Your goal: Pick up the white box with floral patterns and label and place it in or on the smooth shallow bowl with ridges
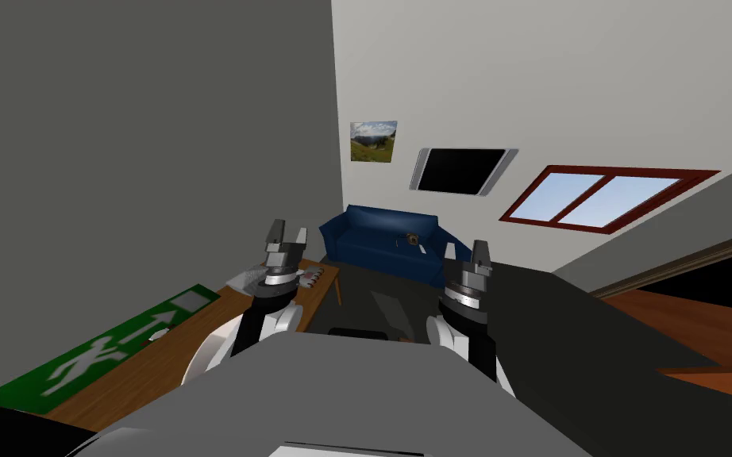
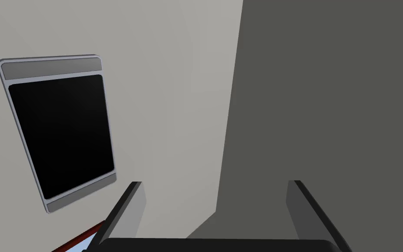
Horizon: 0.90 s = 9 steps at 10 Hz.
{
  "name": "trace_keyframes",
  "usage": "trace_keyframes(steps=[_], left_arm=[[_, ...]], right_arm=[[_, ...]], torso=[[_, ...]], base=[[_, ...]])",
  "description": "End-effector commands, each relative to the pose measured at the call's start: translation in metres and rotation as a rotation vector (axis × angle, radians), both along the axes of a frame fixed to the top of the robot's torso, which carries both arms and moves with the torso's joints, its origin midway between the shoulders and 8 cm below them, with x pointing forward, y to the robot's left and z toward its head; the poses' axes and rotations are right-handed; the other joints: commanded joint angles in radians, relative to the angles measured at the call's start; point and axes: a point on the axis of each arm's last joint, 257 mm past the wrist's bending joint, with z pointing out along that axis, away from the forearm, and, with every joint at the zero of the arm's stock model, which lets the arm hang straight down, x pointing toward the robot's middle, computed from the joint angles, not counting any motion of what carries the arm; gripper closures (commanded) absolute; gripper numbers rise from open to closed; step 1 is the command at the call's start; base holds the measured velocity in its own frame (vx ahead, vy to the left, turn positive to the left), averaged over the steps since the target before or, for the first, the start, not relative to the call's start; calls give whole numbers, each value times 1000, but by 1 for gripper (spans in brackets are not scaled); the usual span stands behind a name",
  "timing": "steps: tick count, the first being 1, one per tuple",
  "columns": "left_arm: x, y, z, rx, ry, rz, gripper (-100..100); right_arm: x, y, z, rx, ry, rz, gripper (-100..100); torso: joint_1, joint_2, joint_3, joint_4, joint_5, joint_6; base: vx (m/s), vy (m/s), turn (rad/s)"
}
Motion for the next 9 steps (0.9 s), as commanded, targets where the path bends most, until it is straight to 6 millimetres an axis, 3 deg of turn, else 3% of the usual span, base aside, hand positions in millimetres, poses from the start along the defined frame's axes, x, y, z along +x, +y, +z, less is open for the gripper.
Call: trace_keyframes(steps=[1, 5, 9], left_arm=[[7, 5, -10, 38, 35, 1, -100], [26, 36, -40, 75, 136, 48, -100], [46, 94, -82, 59, 273, 141, -100]], right_arm=[[0, 0, 0, 0, 0, 0, 0], [0, 0, 0, 0, 0, 0, 0], [0, 0, 0, 0, 0, 0, 0]], torso=[[0, 0, 0, 0, 0, 0], [-8, 1, 0, 0, -2, 0], [-8, 0, 0, 0, -2, 0]], base=[[-13, -84, 34], [-14, -130, 67], [-2, -127, 92]])
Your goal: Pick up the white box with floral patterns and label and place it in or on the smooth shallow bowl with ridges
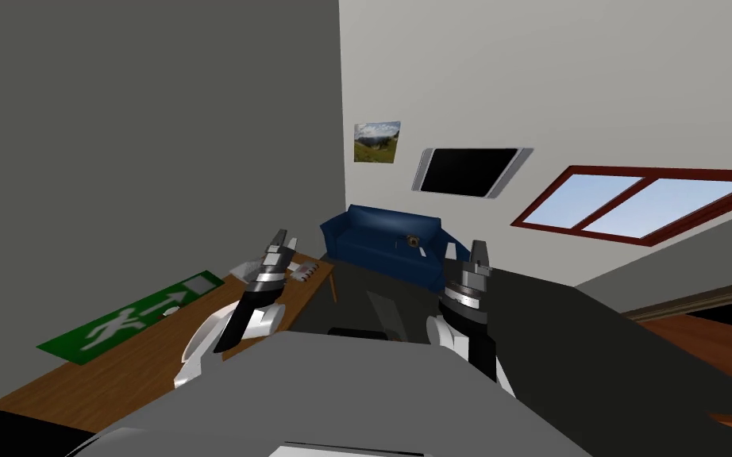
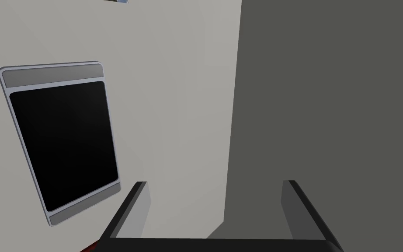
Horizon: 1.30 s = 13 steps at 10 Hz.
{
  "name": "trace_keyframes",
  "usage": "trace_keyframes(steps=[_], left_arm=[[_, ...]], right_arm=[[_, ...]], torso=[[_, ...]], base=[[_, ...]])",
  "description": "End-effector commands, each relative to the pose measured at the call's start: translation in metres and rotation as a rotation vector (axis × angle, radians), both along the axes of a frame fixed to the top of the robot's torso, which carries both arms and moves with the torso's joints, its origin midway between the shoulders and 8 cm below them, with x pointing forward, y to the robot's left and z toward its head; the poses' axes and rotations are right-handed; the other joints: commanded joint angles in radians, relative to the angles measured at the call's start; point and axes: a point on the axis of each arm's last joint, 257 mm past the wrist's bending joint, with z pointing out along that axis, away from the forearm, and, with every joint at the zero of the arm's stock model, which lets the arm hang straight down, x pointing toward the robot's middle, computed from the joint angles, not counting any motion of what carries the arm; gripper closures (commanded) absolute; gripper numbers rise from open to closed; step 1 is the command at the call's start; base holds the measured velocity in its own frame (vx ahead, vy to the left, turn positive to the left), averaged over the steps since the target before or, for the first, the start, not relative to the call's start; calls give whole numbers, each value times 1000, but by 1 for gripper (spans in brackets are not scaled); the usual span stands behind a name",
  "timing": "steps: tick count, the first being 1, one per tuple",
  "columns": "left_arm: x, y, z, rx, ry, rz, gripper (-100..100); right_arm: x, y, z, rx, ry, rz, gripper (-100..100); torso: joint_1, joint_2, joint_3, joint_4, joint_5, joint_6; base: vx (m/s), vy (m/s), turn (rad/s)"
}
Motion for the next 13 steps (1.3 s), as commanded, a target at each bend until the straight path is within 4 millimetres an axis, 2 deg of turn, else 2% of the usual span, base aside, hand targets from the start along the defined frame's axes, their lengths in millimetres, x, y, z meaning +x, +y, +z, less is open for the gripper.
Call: trace_keyframes(steps=[1, 4, 8, 11, 13], left_arm=[[4, 27, -19, -15, 57, 48, -100], [7, 80, -57, -64, 159, 142, -100], [-1, 144, -113, -164, 288, 258, -100], [-12, 181, -161, -254, 388, 327, -100], [-20, 199, -195, -321, 461, 363, -100]], right_arm=[[0, 0, 0, 0, 0, 0, 0], [0, 0, 0, 0, 0, 0, 0], [0, 0, 0, 0, 0, 0, 0], [0, 0, 0, 0, 0, 0, 0], [0, 0, 0, 0, 0, 0, 0]], torso=[[0, 0, 0, 0, 0, 0], [-3, -1, -1, 0, -1, 0], [0, -1, 0, 0, 0, 0], [2, -4, -2, -1, 0, 0], [1, -8, -4, -2, 0, 0]], base=[[-9, -141, 114], [20, -157, 95], [16, -119, 89], [60, -99, 77], [140, -112, 69]])
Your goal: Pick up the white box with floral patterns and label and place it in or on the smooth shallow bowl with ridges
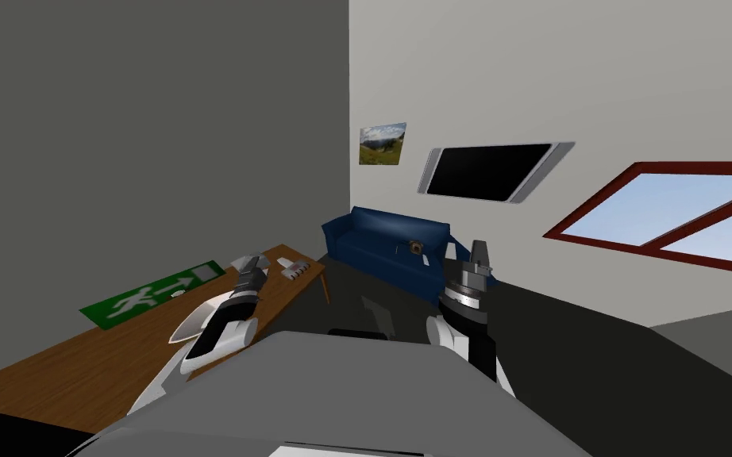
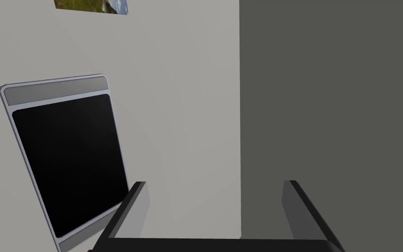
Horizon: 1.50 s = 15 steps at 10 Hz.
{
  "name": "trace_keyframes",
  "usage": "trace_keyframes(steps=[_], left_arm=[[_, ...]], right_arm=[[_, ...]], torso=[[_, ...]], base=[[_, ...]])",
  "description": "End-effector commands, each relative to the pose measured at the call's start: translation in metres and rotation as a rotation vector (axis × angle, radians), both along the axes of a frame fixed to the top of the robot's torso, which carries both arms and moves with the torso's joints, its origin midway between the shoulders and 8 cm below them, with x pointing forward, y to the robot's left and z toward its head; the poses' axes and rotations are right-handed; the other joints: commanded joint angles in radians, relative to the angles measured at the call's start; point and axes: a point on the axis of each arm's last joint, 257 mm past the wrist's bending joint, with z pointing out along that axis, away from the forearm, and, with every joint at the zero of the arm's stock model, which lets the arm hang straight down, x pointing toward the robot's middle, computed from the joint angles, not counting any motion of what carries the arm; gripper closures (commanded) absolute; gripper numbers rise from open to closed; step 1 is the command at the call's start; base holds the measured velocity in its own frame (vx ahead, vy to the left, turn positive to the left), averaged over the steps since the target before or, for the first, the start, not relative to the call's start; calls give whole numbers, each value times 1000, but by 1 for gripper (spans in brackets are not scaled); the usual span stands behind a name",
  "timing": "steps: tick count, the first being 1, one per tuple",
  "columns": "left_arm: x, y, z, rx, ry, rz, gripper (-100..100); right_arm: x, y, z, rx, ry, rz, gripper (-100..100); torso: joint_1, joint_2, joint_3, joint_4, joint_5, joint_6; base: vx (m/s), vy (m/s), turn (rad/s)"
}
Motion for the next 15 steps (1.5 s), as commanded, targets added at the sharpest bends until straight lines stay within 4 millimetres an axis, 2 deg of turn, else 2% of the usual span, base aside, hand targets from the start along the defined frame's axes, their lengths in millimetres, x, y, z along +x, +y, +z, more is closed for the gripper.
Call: trace_keyframes(steps=[1, 3, 4, 6, 9, 10, 13, 14, 15], left_arm=[[-5, 10, -32, -63, 58, 31, -100], [-15, 22, -70, -140, 129, 63, -100], [-15, 22, -70, -140, 129, 63, -100], [-26, 31, -108, -216, 208, 89, -100], [-46, 43, -158, -315, 327, 122, -100], [-47, 43, -162, -321, 337, 125, -100], [-74, 55, -209, -408, 464, 161, -100], [-75, 54, -211, -413, 471, 162, -100], [-85, 57, -225, -441, 515, 176, -100]], right_arm=[[0, 0, 0, 0, 0, 0, 0], [0, 0, 0, 0, 0, 0, 0], [0, 0, 0, 0, 0, 0, 0], [0, 0, 0, 0, 0, 0, 0], [0, 0, 0, 0, 0, 0, 0], [0, 0, 0, 0, 0, 0, 0], [0, 0, 0, 0, 0, 0, 0], [0, 0, 0, 0, 0, 0, 0], [0, 0, 0, 0, 0, 0, 0]], torso=[[0, 0, 0, 0, 0, 0], [3, -1, -1, 0, 1, 0], [4, -4, -2, -1, 1, 0], [6, 1, 0, 0, 1, 0], [5, -6, -3, -1, 1, 0], [5, -9, -5, -2, 1, 0], [6, -4, -2, -1, 1, 0], [6, -6, -4, -1, 1, 0], [7, -3, -2, -1, 1, 0]], base=[[148, -85, 89], [181, -55, 70], [140, -49, 35], [138, -32, 74], [247, -56, 79], [230, -27, 34], [203, -38, 69], [171, -33, 31], [146, -24, 45]])
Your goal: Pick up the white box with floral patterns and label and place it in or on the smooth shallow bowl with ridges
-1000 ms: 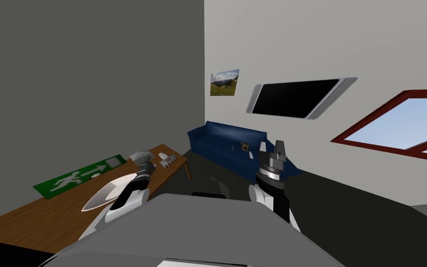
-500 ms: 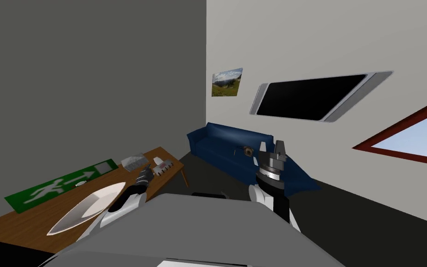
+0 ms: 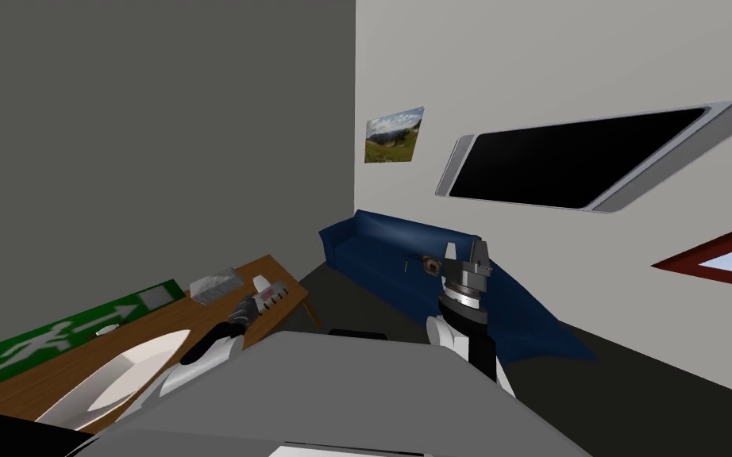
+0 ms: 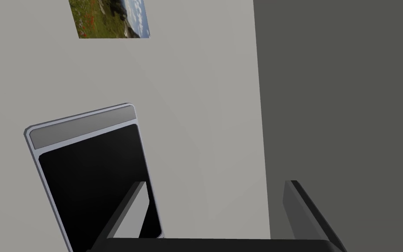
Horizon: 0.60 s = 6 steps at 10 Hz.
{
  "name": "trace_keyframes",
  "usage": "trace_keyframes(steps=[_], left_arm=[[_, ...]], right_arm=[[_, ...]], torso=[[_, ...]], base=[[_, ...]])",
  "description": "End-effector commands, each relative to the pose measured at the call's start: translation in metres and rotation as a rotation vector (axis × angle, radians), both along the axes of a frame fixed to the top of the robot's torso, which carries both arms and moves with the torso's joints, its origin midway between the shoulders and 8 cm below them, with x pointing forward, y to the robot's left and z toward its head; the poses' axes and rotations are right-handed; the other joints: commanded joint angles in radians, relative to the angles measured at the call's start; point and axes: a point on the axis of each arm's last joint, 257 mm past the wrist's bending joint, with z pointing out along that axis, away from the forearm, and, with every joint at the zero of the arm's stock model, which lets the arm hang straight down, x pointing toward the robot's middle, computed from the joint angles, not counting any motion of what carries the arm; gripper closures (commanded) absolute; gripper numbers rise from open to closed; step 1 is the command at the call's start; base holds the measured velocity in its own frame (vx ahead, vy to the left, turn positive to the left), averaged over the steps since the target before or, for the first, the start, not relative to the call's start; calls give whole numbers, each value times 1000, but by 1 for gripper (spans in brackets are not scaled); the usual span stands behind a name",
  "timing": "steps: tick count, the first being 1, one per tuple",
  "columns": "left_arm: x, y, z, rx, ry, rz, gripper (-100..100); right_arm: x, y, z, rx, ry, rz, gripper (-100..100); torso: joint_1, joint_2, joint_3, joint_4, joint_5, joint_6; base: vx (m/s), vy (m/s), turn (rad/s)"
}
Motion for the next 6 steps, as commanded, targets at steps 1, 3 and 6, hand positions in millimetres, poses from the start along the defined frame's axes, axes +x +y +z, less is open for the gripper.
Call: trace_keyframes(steps=[1, 3, 6], left_arm=[[-17, 3, -22, -44, 66, 18, -100], [-28, 4, -35, -72, 108, 29, -100], [-61, 2, -71, -144, 216, 60, -100]], right_arm=[[0, 0, 0, 0, 0, 0, 0], [0, 0, 0, 0, 0, 0, 0], [0, 0, 0, 0, 0, 0, 0]], torso=[[0, 0, 0, 0, 0, 0], [2, -5, -3, -1, 1, 0], [1, 2, 1, 0, 0, 0]], base=[[190, 1, 75], [215, -9, 30], [138, -18, 38]])
